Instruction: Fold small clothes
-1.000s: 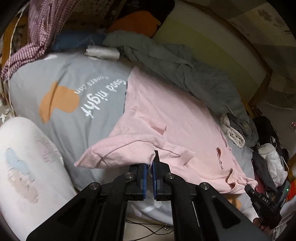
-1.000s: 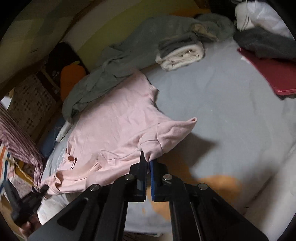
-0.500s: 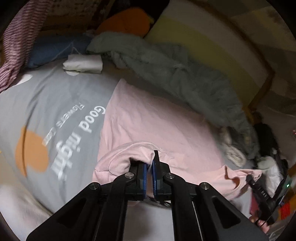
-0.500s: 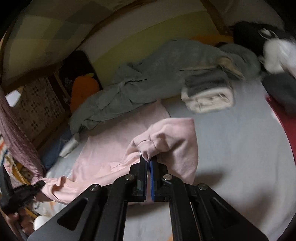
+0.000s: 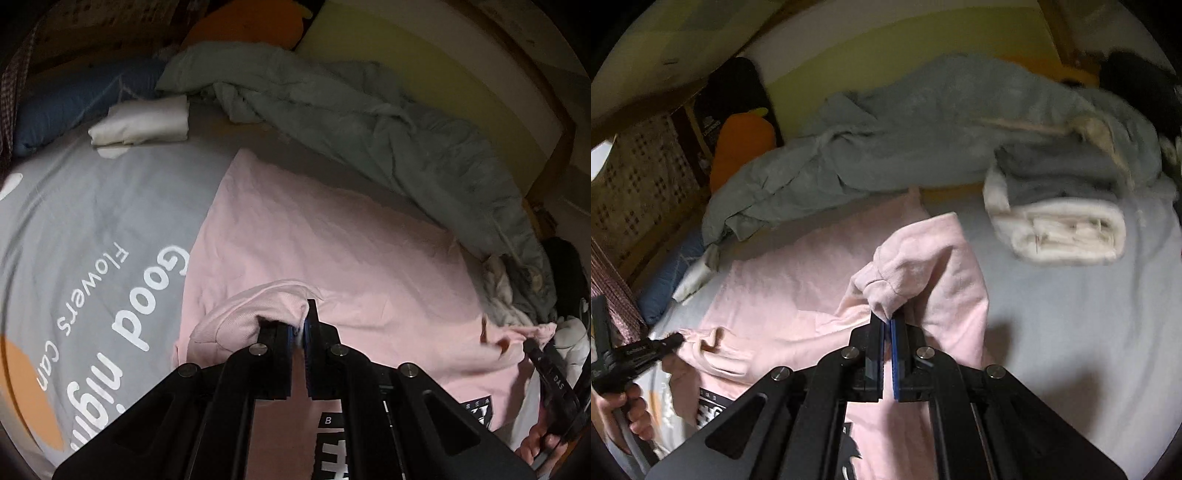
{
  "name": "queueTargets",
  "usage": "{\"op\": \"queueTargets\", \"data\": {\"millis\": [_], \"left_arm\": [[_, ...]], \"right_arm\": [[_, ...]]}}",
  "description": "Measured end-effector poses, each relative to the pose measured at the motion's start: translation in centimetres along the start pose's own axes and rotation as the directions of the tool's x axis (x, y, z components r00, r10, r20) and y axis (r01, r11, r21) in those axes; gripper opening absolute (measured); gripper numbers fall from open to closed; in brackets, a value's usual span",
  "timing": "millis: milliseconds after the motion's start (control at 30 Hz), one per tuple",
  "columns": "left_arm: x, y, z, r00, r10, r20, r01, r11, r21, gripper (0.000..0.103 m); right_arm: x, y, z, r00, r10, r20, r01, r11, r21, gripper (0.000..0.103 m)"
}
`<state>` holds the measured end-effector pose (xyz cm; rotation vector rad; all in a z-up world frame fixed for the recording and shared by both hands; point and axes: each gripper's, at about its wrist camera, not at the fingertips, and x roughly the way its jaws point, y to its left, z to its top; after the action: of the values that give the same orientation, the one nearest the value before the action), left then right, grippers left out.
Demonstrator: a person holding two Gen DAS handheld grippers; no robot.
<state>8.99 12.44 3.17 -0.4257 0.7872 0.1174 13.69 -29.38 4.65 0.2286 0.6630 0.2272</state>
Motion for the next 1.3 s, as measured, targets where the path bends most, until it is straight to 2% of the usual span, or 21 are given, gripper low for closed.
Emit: {"op": "queueTargets", "data": {"millis": [67,133,167,233,267,300,333,367,500,600,667,733,833,867,900,933,967,1033,1100,1200,1300], "left_arm": [[1.3,0.9,-0.1,0.999,0.008,-0.053,-0.01,0.999,-0.038,0.008],[1.8,1.5,-0.7,0.998,0.021,-0.06,-0.023,0.999,-0.038,0.013],[1.7,1.5,-0.9,0.998,0.021,-0.057,-0.022,0.999,-0.025,0.019],[0.8,1.3,-1.5,0.999,0.008,-0.033,-0.008,1.0,0.018,0.026],[0.1,1.2,-1.8,1.0,0.003,-0.014,-0.002,1.0,0.026,0.033],[-0.7,1.2,-2.0,1.0,-0.006,0.007,0.006,0.999,0.033,0.039],[-1.7,1.2,-2.3,0.999,-0.008,0.033,0.007,0.999,0.049,0.05],[-2.5,1.3,-2.6,0.999,0.006,0.054,-0.01,0.998,0.064,0.054],[-5.1,2.2,-4.9,0.993,0.08,0.092,-0.09,0.99,0.111,0.054],[-4.6,3.3,-6.4,0.984,0.172,0.044,-0.177,0.974,0.142,0.052],[-4.2,3.9,-6.7,0.992,0.127,0.005,-0.126,0.98,0.151,0.051],[-3.8,3.6,-7.0,0.998,0.063,-0.031,-0.056,0.981,0.186,0.051],[-2.8,3.0,-7.6,0.989,0.147,-0.011,-0.14,0.958,0.25,0.051],[-2.4,3.1,-7.8,0.989,0.148,-0.023,-0.137,0.957,0.255,0.038],[-2.2,3.2,-7.9,0.993,0.117,-0.034,-0.105,0.962,0.253,0.027],[-2.4,3.3,-8.1,0.998,0.053,-0.033,-0.044,0.968,0.247,0.01],[-3.2,3.2,-8.3,0.999,0.036,0.002,-0.035,0.968,0.247,0.01],[-5.2,3.2,-8.4,0.997,0.001,0.078,-0.021,0.968,0.252,0.008],[-6.7,3.2,-8.8,0.995,-0.04,0.093,0.015,0.966,0.259,0.008],[-6.7,3.6,-9.9,0.999,0.018,0.042,-0.029,0.958,0.286,0.008],[-6.6,4.0,-11.7,0.998,0.055,0.005,-0.054,0.951,0.306,0.009]], "right_arm": [[1.8,0.1,0.2,0.996,-0.029,-0.079,0.027,0.999,-0.019,0.002],[3.5,0.1,0.1,0.985,-0.011,-0.171,0.01,1.0,-0.01,0.008],[4.1,0.0,-0.1,0.979,-0.005,-0.203,0.005,1.0,-0.001,0.017],[4.2,-0.6,-0.5,0.979,-0.017,-0.203,0.021,1.0,0.019,0.05],[3.8,-1.1,-0.8,0.981,-0.022,-0.19,0.029,0.999,0.031,0.068],[3.2,-1.6,-1.0,0.985,-0.013,-0.172,0.021,0.999,0.04,0.069],[2.6,-2.1,-1.2,0.986,0.002,-0.167,0.004,0.999,0.039,0.069],[2.3,-2.4,-1.3,0.985,0.007,-0.173,-0.001,0.999,0.036,0.069],[-0.7,-3.9,-2.2,0.982,0.003,-0.191,-0.001,1.0,0.008,0.069],[-2.8,-4.0,-3.4,0.984,-0.053,-0.172,0.038,0.995,-0.091,0.069],[-3.3,-3.9,-4.0,0.983,-0.084,-0.165,0.057,0.986,-0.159,0.069],[-3.3,-3.5,-4.4,0.979,-0.062,-0.192,0.022,0.978,-0.208,0.061],[-2.7,-2.2,-5.2,0.975,-0.022,-0.222,-0.04,0.963,-0.267,0.055],[-2.4,-1.8,-5.4,0.973,-0.019,-0.23,-0.046,0.96,-0.275,0.044],[-2.1,-1.5,-5.6,0.97,-0.008,-0.244,-0.062,0.958,-0.281,0.026],[-1.9,-1.2,-5.7,0.968,-0.01,-0.25,-0.065,0.955,-0.29,0.017],[-1.6,-1.0,-6.0,0.968,-0.02,-0.249,-0.059,0.95,-0.307,0.01],[-2.2,-0.7,-6.3,0.976,-0.036,-0.213,-0.036,0.944,-0.327,0.008],[-3.9,-0.8,-6.5,0.984,-0.024,-0.174,-0.034,0.947,-0.32,0.008],[-5.7,-1.2,-6.6,0.986,-0.004,-0.167,-0.044,0.959,-0.281,0.008],[-6.8,-1.9,-7.7,0.977,0.026,-0.211,-0.081,0.964,-0.253,0.008]]}}
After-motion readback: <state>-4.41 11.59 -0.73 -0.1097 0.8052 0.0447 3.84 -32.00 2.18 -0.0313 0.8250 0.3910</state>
